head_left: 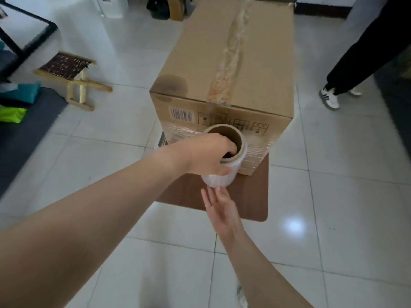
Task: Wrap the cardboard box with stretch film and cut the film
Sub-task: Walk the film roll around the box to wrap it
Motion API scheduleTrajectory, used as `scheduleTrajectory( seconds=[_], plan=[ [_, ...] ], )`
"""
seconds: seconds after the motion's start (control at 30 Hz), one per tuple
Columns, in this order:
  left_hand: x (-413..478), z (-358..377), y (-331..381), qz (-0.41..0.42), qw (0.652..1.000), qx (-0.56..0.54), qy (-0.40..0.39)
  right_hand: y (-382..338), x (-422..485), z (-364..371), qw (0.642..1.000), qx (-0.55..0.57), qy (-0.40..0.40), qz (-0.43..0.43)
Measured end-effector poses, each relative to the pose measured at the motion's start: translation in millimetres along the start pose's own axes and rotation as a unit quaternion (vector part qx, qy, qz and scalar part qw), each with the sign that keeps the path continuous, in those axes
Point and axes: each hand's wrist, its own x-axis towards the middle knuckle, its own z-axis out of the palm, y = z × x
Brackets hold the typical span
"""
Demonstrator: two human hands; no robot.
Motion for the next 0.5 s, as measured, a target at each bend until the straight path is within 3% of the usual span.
scheduleTrajectory(
  seconds=[0.17, 0.3, 0.4, 0.5],
  plan=[
    [-11.0, -1.1, -24.7, 0.082, 0.994, 0.068, -0.028, 29.4, 5.1, 17.2, 0.999, -0.006, 0.003, -0.053],
    [-22.3, -3.4, -31.9, 0.076, 0.996, 0.052, -0.01, 39.7, 4.0, 26.3, 0.996, 0.048, 0.002, -0.074],
    [-18.7, -4.2, -44.2, 0.14, 0.988, 0.071, -0.005, 41.9, 8.2, 31.1, 0.993, 0.076, 0.022, -0.089],
    [-16.5, -7.7, -54.7, 0.151, 0.981, 0.116, -0.04, 47.2, 19.5, 38.4, 0.992, 0.065, 0.036, -0.104]
  ],
)
